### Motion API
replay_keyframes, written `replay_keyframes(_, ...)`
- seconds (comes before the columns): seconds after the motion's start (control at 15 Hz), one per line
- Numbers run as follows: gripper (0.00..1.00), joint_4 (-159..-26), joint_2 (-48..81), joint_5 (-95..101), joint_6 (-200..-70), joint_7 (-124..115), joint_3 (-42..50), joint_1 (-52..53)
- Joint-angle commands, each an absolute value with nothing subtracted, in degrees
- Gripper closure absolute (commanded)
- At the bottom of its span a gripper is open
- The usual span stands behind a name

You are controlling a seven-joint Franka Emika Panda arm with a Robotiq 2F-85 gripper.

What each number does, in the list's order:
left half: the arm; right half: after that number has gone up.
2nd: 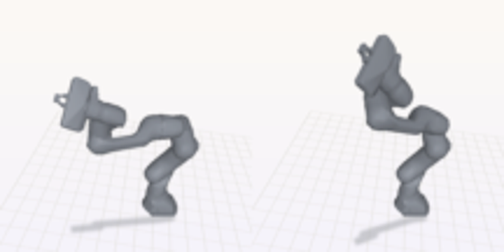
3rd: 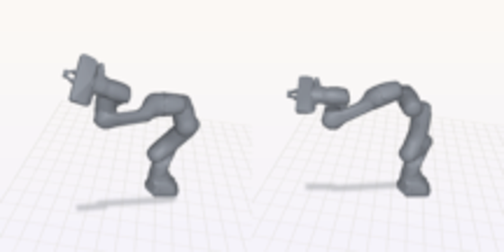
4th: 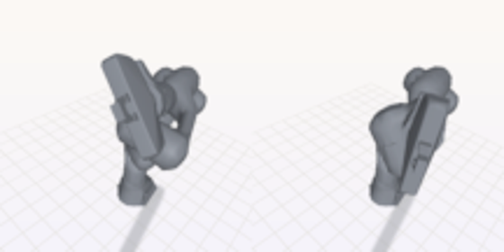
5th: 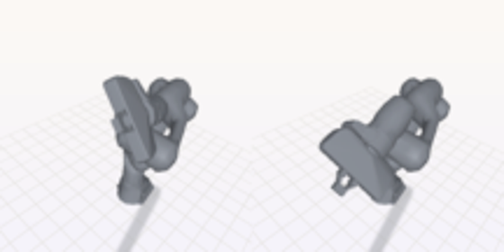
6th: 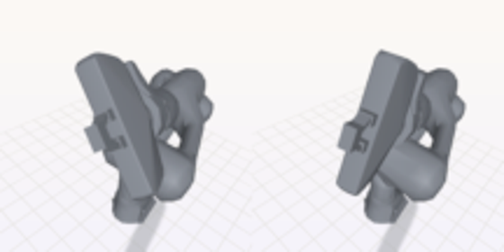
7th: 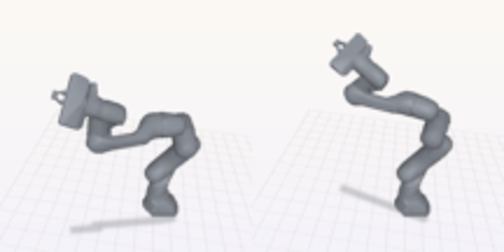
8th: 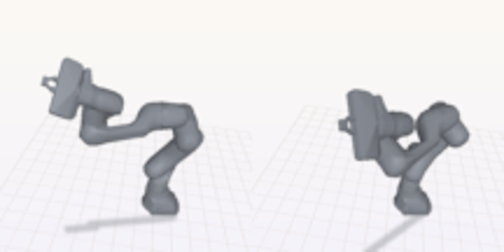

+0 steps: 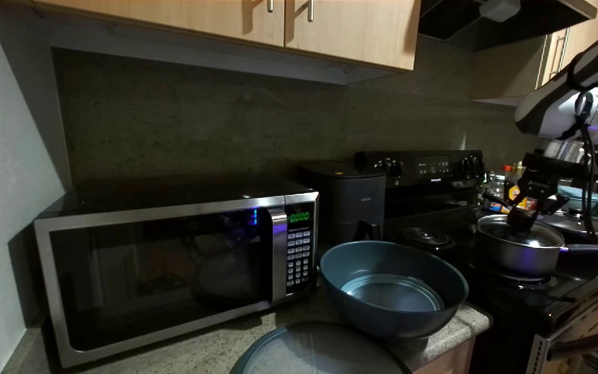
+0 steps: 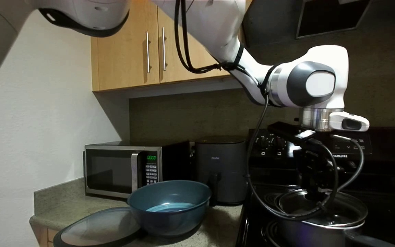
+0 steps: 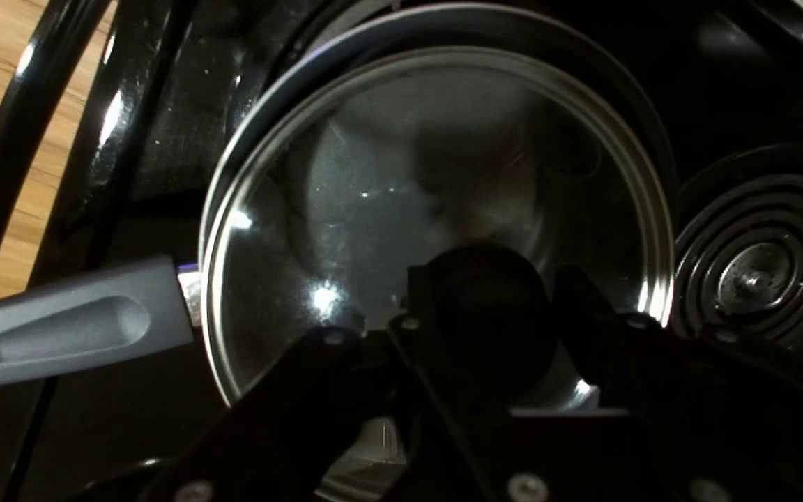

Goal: Remove the lid from the bowl and put it on the pan

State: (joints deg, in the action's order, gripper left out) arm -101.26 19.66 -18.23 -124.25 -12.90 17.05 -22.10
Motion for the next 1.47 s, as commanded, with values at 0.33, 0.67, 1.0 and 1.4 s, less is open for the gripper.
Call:
replay_keyframes(0.33,0.78,-99.4,19.8,-18.3,-117.7,-10.4,15.5,-21.9)
replay_keyframes(0.67,0.78,-99.4,19.4,-17.7,-114.6,-7.1,15.1,-21.5)
replay_keyframes(1.0,0.09,-99.8,19.6,-16.2,-116.7,-6.9,15.4,-20.9)
replay_keyframes(1.4,0.0,-99.7,19.9,-15.6,-116.6,-7.3,15.5,-20.8)
